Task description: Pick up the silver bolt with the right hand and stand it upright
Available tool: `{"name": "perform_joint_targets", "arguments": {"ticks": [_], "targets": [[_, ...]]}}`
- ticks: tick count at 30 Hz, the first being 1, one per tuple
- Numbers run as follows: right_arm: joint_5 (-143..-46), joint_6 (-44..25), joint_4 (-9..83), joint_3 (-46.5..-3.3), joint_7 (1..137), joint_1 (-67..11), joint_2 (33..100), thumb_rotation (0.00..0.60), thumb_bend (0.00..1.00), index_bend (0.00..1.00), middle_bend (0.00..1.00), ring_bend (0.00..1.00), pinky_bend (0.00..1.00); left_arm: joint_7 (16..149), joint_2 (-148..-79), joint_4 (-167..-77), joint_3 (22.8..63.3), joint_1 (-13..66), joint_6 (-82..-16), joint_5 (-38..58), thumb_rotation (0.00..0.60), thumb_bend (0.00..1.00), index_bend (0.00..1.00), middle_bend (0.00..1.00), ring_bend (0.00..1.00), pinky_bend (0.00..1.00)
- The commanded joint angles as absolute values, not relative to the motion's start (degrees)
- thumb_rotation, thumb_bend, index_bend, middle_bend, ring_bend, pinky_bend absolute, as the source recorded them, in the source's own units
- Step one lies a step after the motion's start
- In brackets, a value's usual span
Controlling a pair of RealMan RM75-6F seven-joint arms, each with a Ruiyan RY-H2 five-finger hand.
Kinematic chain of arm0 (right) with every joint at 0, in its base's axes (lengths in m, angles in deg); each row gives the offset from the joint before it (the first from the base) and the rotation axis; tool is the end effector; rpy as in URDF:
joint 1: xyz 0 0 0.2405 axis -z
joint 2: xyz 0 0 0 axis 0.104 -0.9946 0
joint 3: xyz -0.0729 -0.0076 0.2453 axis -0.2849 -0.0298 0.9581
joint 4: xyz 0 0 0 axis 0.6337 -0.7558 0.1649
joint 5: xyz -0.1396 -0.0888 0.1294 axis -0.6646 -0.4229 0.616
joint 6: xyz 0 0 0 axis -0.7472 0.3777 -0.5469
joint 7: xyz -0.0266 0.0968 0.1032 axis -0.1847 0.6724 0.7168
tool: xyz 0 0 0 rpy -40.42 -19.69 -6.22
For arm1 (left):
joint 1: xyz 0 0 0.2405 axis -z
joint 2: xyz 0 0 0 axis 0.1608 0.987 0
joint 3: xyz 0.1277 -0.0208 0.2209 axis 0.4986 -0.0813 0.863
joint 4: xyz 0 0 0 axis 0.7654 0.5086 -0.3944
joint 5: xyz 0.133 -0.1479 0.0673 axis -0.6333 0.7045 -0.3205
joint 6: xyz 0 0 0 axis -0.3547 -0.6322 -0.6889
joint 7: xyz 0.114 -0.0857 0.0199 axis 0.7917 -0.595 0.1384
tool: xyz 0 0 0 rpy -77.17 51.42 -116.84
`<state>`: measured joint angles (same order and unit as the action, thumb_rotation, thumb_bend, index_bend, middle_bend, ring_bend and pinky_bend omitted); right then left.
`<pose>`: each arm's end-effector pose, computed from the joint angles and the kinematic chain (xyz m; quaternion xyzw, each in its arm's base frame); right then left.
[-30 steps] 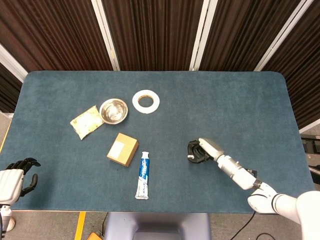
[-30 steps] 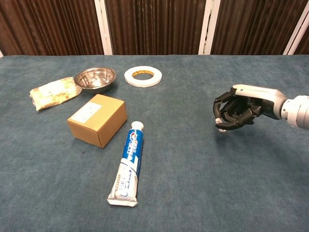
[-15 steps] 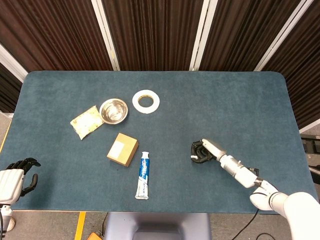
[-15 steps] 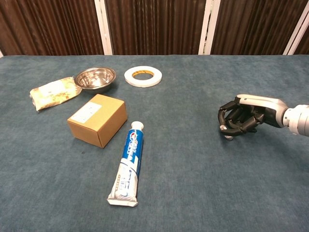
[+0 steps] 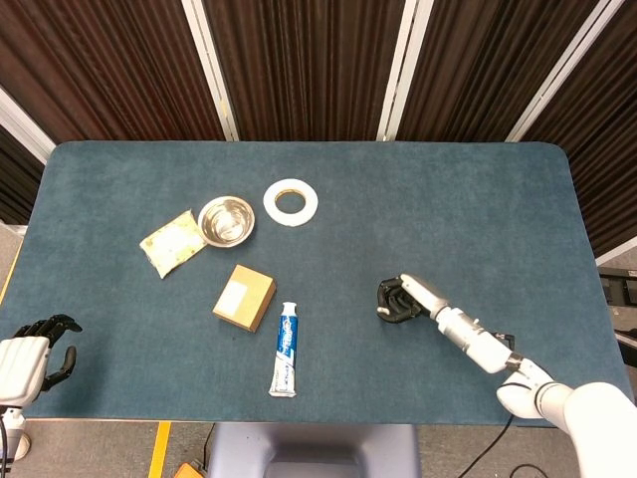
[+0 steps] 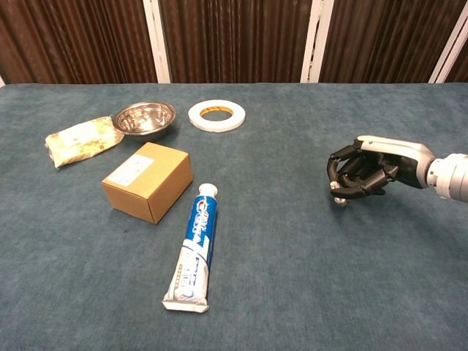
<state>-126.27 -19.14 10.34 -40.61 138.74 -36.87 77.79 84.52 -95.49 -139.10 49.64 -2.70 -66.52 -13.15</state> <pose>-0.2480 -0.3597 -0.0273 0.6094 -0.6439 0.4293 0.1725 -0.3222 0.1865 0.1493 -0.6190 -0.3847 -0.3481 0.5896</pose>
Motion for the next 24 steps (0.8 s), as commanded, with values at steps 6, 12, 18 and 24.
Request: {"name": "perform_joint_targets", "arguments": {"ticks": [6, 12, 18, 24], "targets": [[-127.3, -16.8, 8.0, -41.3, 145.4, -36.6, 79.6, 0.600, 0.40, 0.73, 0.91, 1.00, 0.97, 84.7, -95.5, -139.0, 49.7, -2.7, -66.3, -13.0, 0.600, 0.53, 0.39, 0.30, 0.32, 0.37], [-128.3, -16.0, 5.3, -42.3, 147.3, -36.6, 81.0, 0.600, 0.40, 0.73, 0.91, 1.00, 0.97, 84.7, -95.5, -139.0, 49.6, -2.6, -66.3, -12.9, 0.600, 0.53, 0.39, 0.30, 0.32, 0.37], [-128.7, -16.0, 4.7, -42.9, 147.3, -36.9, 80.9, 0.600, 0.40, 0.73, 0.91, 1.00, 0.97, 84.6, -95.5, -139.0, 49.6, -2.7, -66.4, -12.9, 0.600, 0.53, 0.39, 0.30, 0.32, 0.37], [-129.2, -16.3, 5.1, -43.5, 146.2, -37.2, 80.0, 0.600, 0.40, 0.71, 0.91, 1.00, 0.97, 84.6, -95.5, -139.1, 49.6, -2.7, -66.5, -13.0, 0.600, 0.53, 0.39, 0.30, 0.32, 0.37]]}}
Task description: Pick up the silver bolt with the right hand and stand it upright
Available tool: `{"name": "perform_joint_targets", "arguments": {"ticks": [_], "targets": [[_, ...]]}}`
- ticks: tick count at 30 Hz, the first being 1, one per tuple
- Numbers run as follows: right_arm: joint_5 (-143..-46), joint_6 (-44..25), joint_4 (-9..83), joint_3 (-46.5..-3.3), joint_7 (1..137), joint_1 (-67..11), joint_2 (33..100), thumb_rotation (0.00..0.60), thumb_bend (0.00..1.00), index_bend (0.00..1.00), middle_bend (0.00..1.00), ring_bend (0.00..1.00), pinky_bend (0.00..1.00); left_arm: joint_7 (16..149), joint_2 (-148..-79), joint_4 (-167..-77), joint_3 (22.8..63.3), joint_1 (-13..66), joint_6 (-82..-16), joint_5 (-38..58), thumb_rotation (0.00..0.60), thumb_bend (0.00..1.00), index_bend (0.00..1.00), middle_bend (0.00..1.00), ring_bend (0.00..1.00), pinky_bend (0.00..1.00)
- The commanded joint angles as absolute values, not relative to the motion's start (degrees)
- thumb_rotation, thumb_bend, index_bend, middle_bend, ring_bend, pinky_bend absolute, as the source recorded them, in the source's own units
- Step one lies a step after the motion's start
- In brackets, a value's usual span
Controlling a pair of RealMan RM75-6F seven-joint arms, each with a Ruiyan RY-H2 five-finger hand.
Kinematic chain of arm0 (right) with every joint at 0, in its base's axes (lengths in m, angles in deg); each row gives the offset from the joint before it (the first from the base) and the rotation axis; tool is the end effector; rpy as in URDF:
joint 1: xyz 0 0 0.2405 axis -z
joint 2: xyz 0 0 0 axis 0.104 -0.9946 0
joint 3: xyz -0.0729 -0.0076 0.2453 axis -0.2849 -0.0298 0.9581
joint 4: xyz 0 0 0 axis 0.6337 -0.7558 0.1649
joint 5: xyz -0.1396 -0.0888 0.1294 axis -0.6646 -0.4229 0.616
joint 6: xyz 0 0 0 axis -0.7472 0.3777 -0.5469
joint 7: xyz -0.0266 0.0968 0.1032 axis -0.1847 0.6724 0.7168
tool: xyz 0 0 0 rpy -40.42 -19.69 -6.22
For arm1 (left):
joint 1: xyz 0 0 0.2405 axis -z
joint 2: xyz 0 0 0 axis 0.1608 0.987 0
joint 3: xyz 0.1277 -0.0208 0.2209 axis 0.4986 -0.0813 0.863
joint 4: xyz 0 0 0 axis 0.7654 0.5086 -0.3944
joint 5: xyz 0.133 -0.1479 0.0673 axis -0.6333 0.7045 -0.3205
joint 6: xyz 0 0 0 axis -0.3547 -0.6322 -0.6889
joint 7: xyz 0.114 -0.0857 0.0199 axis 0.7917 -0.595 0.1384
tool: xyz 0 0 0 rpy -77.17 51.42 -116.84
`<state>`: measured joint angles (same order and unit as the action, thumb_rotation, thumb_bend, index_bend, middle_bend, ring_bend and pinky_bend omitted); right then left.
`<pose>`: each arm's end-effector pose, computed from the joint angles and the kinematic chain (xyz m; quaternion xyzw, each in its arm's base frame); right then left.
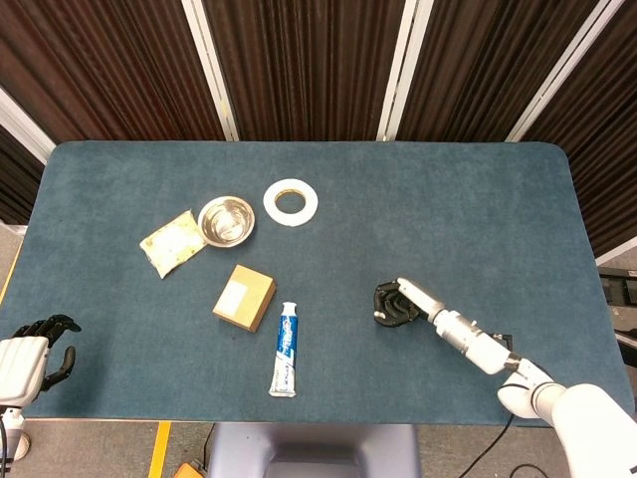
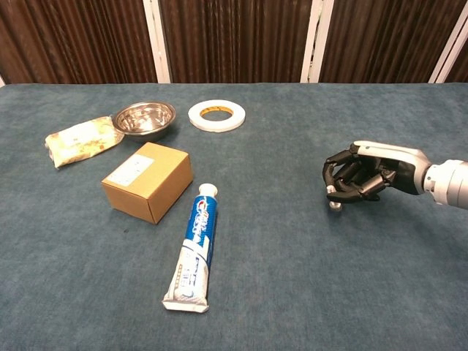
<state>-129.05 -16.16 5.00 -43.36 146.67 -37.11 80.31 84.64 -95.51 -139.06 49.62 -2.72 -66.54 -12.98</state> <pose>-0.2505 -0.3574 -0.0339 0.6045 -0.6556 0.4306 0.1391 -0.3227 0.1865 0.1496 -0.6183 -0.3846 -0.3471 0.5910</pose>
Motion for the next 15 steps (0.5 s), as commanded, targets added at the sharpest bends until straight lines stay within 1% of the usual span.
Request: {"name": "perform_joint_targets", "arguments": {"ticks": [1, 15], "targets": [[-129.2, -16.3, 5.3, -43.6, 145.9, -37.3, 79.9, 0.600, 0.40, 0.71, 0.91, 1.00, 0.97, 84.7, -95.5, -139.1, 49.6, -2.7, -66.5, -13.0, 0.600, 0.53, 0.39, 0.30, 0.32, 0.37], [-129.1, -17.2, 6.7, -44.2, 142.7, -37.6, 78.3, 0.600, 0.40, 0.69, 0.91, 1.00, 0.97, 84.7, -95.5, -139.1, 49.6, -2.7, -66.5, -13.0, 0.600, 0.53, 0.39, 0.30, 0.32, 0.37]]}}
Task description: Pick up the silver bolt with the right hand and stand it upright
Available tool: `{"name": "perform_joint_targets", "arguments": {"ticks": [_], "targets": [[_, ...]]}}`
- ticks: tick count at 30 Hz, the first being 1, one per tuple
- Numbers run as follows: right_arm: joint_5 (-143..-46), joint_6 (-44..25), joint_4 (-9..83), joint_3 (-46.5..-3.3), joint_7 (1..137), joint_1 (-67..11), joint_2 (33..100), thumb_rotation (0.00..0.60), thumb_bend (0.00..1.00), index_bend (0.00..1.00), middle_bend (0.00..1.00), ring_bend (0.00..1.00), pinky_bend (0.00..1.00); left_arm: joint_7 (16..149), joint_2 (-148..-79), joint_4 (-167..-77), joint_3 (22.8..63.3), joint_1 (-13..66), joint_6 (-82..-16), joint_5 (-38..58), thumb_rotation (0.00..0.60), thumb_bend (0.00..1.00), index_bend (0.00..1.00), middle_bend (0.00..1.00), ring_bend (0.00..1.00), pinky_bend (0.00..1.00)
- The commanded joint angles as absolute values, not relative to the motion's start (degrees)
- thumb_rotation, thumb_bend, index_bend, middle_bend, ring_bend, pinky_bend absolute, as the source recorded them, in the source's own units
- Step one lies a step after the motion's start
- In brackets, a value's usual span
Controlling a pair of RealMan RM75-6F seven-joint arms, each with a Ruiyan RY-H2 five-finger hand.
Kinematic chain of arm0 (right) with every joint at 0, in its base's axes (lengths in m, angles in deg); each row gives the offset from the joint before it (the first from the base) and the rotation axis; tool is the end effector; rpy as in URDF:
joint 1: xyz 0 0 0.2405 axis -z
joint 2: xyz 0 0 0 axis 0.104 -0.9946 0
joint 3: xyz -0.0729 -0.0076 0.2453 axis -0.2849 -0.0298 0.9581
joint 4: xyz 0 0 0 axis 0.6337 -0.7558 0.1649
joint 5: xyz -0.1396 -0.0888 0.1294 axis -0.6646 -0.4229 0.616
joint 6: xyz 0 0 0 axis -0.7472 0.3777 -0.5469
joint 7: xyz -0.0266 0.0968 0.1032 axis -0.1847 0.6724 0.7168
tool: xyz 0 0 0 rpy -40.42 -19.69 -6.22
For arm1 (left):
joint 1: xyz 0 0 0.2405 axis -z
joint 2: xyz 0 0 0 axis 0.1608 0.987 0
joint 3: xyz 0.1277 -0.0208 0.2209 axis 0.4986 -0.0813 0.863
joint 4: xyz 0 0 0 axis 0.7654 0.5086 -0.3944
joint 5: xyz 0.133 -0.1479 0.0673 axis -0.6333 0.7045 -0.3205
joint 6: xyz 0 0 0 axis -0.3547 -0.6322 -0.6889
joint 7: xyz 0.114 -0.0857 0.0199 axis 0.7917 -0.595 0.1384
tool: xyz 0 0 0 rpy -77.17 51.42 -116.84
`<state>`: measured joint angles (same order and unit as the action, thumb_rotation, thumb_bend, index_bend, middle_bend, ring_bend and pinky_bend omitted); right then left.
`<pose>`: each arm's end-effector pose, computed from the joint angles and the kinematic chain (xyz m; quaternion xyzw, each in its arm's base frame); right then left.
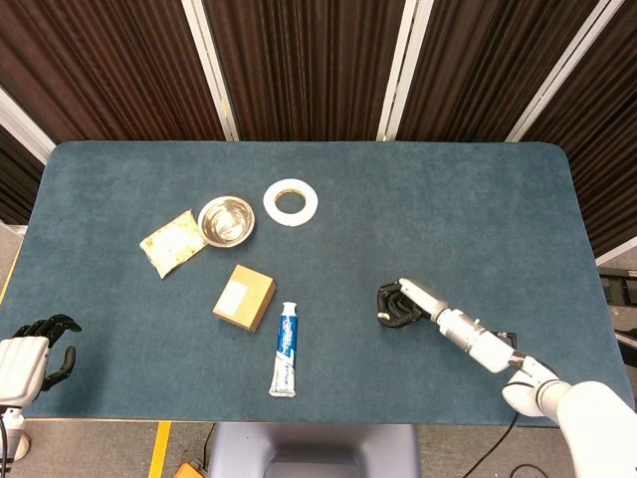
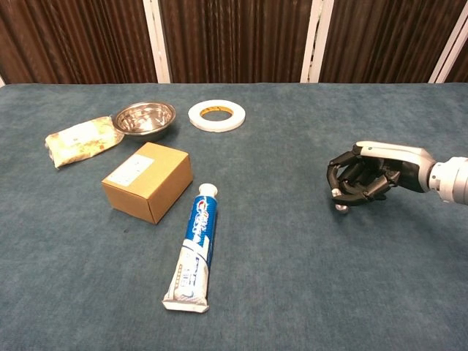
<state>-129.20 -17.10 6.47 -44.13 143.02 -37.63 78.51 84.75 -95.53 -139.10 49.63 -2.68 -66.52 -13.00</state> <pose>-0.2536 -0.3584 -0.0275 0.6312 -0.6373 0.4133 0.1571 -0.3224 0.1867 0.1493 -0.6189 -0.3842 -0.3469 0.5908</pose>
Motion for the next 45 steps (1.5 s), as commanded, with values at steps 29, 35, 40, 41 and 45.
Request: {"name": "perform_joint_targets", "arguments": {"ticks": [29, 35, 40, 41, 45], "targets": [[-128.4, -17.7, 9.0, -44.2, 138.4, -37.7, 76.0, 0.600, 0.40, 0.64, 0.91, 1.00, 0.96, 84.9, -95.5, -139.2, 49.6, -2.6, -66.4, -12.9, 0.600, 0.53, 0.39, 0.30, 0.32, 0.37], [-127.9, -17.8, 9.7, -43.7, 137.6, -37.7, 75.6, 0.600, 0.40, 0.61, 0.91, 1.00, 0.96, 85.0, -95.6, -139.1, 49.6, -2.6, -66.2, -12.8, 0.600, 0.53, 0.39, 0.30, 0.33, 0.37], [-127.4, -17.2, 10.0, -43.0, 136.3, -37.5, 75.4, 0.600, 0.34, 0.56, 0.91, 1.00, 0.96, 85.0, -95.6, -139.1, 49.6, -2.6, -66.2, -12.8, 0.600, 0.53, 0.39, 0.30, 0.33, 0.37], [-127.2, -16.9, 10.1, -42.7, 135.7, -37.3, 75.3, 0.600, 0.31, 0.53, 0.91, 0.99, 0.96, 84.9, -95.6, -139.1, 49.6, -2.6, -66.2, -12.8, 0.600, 0.53, 0.39, 0.30, 0.33, 0.37], [-126.8, -14.2, 11.5, -41.6, 129.7, -36.3, 73.9, 0.600, 0.23, 0.38, 0.90, 0.97, 0.94, 84.7, -95.5, -139.1, 49.6, -2.6, -66.5, -12.9, 0.600, 0.53, 0.39, 0.30, 0.33, 0.37]]}}
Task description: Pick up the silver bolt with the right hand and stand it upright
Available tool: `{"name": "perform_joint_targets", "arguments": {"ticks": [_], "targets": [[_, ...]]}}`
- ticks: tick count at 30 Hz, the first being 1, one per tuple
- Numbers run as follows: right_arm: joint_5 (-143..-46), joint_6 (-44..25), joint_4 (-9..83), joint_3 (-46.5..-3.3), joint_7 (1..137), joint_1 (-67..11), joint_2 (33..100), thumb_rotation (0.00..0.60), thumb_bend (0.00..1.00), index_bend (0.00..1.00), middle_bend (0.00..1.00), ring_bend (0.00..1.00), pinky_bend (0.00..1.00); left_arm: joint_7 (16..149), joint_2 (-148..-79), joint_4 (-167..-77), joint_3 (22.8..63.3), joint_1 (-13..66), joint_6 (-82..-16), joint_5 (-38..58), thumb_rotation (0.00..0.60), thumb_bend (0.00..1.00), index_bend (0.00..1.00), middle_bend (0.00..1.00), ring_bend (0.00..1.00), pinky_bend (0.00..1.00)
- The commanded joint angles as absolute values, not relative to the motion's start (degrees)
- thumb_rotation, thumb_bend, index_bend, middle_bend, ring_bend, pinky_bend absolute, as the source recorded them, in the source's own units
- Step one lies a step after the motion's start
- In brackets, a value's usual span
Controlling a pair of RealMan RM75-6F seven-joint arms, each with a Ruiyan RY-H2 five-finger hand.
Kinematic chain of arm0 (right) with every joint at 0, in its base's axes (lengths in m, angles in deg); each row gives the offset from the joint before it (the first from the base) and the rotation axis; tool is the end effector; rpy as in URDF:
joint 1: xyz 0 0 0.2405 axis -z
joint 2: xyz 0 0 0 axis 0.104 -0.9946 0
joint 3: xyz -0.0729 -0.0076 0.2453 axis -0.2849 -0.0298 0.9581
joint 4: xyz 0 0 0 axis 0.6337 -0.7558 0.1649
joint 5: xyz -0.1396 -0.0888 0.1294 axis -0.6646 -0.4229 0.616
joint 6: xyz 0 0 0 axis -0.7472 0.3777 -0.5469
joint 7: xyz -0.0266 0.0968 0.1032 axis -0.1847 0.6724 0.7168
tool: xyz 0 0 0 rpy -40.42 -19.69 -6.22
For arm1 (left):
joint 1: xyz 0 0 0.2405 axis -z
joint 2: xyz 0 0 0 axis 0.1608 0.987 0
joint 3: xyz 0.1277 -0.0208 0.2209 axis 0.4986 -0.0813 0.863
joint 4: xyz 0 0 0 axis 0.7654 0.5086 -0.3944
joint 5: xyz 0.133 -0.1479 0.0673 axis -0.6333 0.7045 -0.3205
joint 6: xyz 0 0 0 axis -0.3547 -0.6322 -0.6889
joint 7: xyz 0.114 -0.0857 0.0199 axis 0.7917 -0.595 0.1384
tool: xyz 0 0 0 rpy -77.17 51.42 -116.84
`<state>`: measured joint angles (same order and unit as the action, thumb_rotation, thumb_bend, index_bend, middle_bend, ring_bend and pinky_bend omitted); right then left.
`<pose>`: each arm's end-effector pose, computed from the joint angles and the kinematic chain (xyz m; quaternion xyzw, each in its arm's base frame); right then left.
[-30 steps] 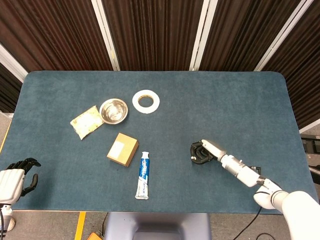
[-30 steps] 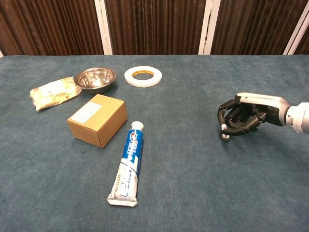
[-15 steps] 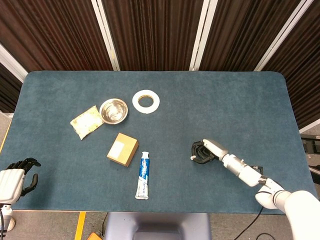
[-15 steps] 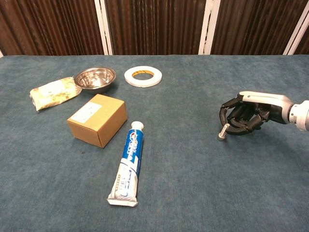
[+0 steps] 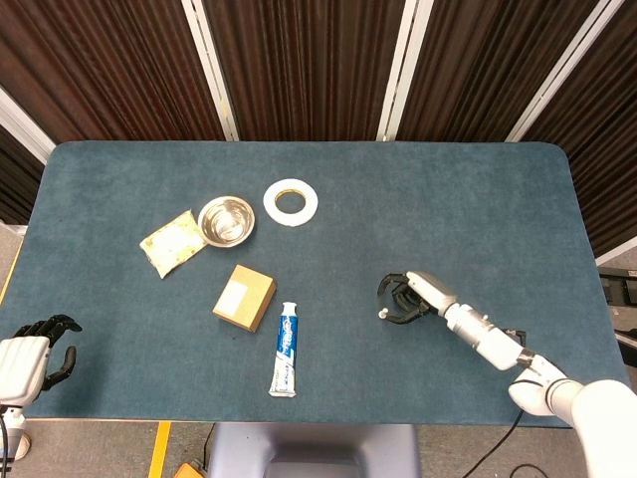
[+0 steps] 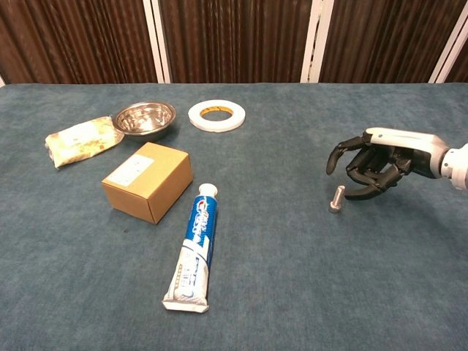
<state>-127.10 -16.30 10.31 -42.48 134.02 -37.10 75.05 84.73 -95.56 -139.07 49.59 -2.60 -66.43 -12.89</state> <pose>-0.2540 -0.3629 -0.0068 0.6540 -0.5948 0.4238 0.1973 -0.3225 0.1873 0.1491 -0.6186 -0.3846 -0.3469 0.5908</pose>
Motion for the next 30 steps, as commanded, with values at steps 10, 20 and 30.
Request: {"name": "perform_joint_targets", "arguments": {"ticks": [10, 20, 30], "targets": [[-123.9, -1.8, 27.8, -36.9, 96.5, -29.7, 63.4, 0.600, 0.17, 0.29, 0.65, 0.63, 0.88, 84.8, -95.6, -139.0, 49.8, -2.5, -66.3, -13.2, 0.600, 0.53, 0.39, 0.30, 0.33, 0.37], [-117.2, 10.1, 47.0, -37.1, 65.7, -16.4, 55.2, 0.600, 0.16, 0.21, 0.24, 0.09, 0.04, 84.7, -95.5, -139.1, 49.7, -2.9, -67.5, -13.7, 0.600, 0.53, 0.39, 0.30, 0.33, 0.38], [-114.7, 14.6, 46.4, -37.6, 65.2, -8.1, 56.2, 0.600, 0.12, 0.03, 0.07, 0.00, 0.02, 86.3, -96.3, -138.9, 50.0, -2.8, -68.0, -14.9, 0.600, 0.53, 0.39, 0.30, 0.33, 0.38]]}}
